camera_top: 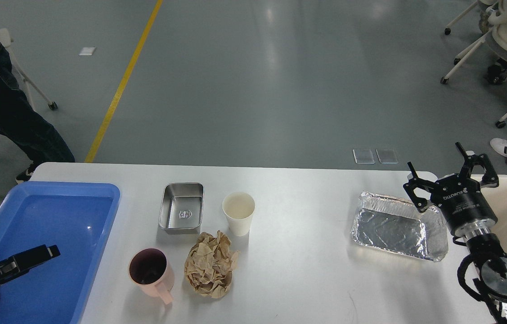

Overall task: Tidy desktop
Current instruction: 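Reach the left gripper to the pink mug and grasp it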

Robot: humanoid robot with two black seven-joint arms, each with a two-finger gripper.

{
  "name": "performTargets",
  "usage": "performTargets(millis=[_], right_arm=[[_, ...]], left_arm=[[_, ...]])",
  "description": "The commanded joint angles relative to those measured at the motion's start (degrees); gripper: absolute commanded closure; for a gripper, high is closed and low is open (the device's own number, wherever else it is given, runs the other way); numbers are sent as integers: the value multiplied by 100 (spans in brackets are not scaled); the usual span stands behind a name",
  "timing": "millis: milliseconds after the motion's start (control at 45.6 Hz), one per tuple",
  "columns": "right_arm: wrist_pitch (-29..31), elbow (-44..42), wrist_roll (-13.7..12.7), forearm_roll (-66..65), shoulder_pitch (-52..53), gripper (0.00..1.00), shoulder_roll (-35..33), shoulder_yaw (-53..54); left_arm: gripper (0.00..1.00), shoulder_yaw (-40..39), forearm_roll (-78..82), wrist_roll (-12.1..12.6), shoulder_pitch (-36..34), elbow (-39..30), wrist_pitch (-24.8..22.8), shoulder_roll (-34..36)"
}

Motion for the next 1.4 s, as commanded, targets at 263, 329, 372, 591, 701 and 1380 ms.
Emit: performTargets(millis=[263, 329, 372, 591, 701, 1380], right_arm=[[26, 1, 0, -233, -11, 0, 57, 9], [17, 1, 0, -233, -20, 0, 57, 9], [26, 1, 0, -233, -20, 0, 57, 9], [26, 1, 0, -241, -20, 0, 119, 9], [26, 1, 0, -242, -29, 0, 119, 9], [70, 28, 8, -242, -29, 0, 110, 18]], left_arm=[[3, 14, 92, -215, -834, 79, -376, -671], [3, 31, 162, -206, -939, 123, -534, -909], [3, 110, 268, -180, -992, 141, -622, -997], [9, 778, 1015, -4, -1440, 395, -666, -1234], [10, 1051, 1024, -4, -1678, 597, -657, -1393], [15, 2853, 1235, -21, -3084, 1169, -613, -2368]])
